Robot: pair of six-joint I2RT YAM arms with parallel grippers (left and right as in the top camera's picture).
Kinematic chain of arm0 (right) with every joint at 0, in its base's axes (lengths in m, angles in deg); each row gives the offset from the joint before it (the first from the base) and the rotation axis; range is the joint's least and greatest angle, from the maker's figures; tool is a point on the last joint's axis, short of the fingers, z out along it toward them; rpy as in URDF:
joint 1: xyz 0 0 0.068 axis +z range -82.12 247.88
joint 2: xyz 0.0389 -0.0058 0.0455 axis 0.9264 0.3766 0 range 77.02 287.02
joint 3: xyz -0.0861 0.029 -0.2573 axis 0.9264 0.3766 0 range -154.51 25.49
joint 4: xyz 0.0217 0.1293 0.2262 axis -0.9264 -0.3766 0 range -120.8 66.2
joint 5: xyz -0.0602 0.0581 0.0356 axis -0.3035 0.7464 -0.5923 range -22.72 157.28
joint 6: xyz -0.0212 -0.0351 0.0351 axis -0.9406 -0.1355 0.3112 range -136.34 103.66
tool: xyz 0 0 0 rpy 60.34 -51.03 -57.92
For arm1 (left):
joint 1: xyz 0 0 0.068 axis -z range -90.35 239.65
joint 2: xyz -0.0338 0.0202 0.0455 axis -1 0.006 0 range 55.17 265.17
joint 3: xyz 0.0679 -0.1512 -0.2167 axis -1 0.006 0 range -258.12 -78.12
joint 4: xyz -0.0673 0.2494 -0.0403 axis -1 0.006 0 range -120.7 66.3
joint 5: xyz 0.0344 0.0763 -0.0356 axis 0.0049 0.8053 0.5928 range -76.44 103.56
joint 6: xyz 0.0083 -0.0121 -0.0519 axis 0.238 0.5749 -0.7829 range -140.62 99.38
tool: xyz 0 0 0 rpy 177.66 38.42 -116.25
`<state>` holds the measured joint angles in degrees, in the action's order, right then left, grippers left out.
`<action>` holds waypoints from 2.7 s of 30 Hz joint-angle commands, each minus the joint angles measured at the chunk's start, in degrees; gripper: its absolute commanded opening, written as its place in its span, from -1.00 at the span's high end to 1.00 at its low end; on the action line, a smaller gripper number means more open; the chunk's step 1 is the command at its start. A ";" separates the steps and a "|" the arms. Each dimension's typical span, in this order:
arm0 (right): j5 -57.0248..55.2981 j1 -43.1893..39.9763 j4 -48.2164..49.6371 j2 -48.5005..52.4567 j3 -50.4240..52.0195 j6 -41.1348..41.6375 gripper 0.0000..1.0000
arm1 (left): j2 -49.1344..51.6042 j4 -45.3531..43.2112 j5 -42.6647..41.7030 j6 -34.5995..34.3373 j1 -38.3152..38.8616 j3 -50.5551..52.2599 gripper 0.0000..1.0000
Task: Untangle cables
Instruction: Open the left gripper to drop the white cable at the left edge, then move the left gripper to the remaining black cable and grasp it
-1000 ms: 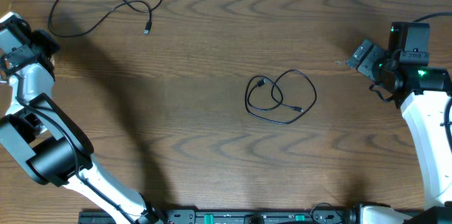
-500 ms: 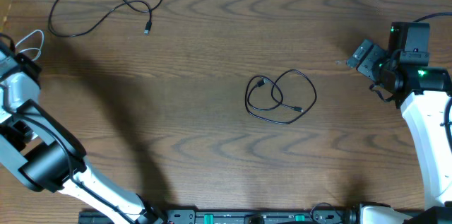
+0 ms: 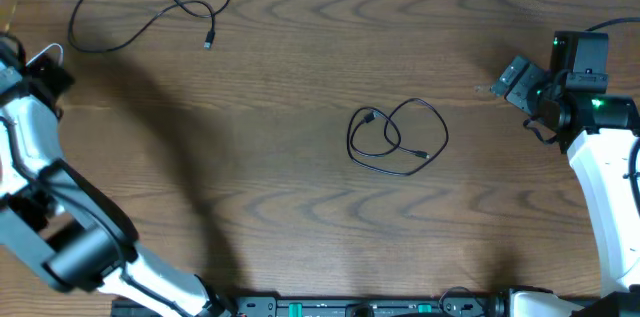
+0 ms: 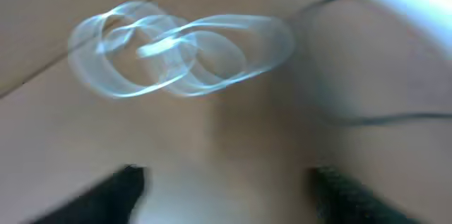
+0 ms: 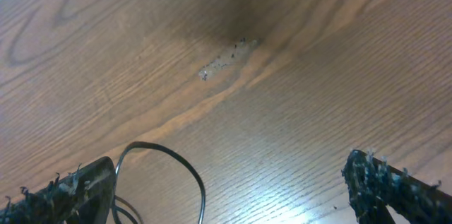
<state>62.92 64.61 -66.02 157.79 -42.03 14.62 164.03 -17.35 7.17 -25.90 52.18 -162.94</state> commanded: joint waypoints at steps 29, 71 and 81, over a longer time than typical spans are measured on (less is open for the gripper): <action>-0.66 -0.07 0.00 0.09 -0.20 -0.17 -0.99 | 7.96 21.86 -5.75 -9.77 64.04 1.03 -0.75; -0.66 -0.07 0.00 0.09 -0.20 -0.17 -0.99 | 8.57 21.88 -7.74 -10.03 67.67 0.79 0.54; -0.66 -0.07 0.00 0.09 -0.20 -0.17 -0.99 | 8.59 25.27 -7.69 -9.97 67.67 0.92 0.55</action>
<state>62.92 64.61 -66.00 157.81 -42.03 14.59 174.15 7.52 -0.07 -35.80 119.87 -162.35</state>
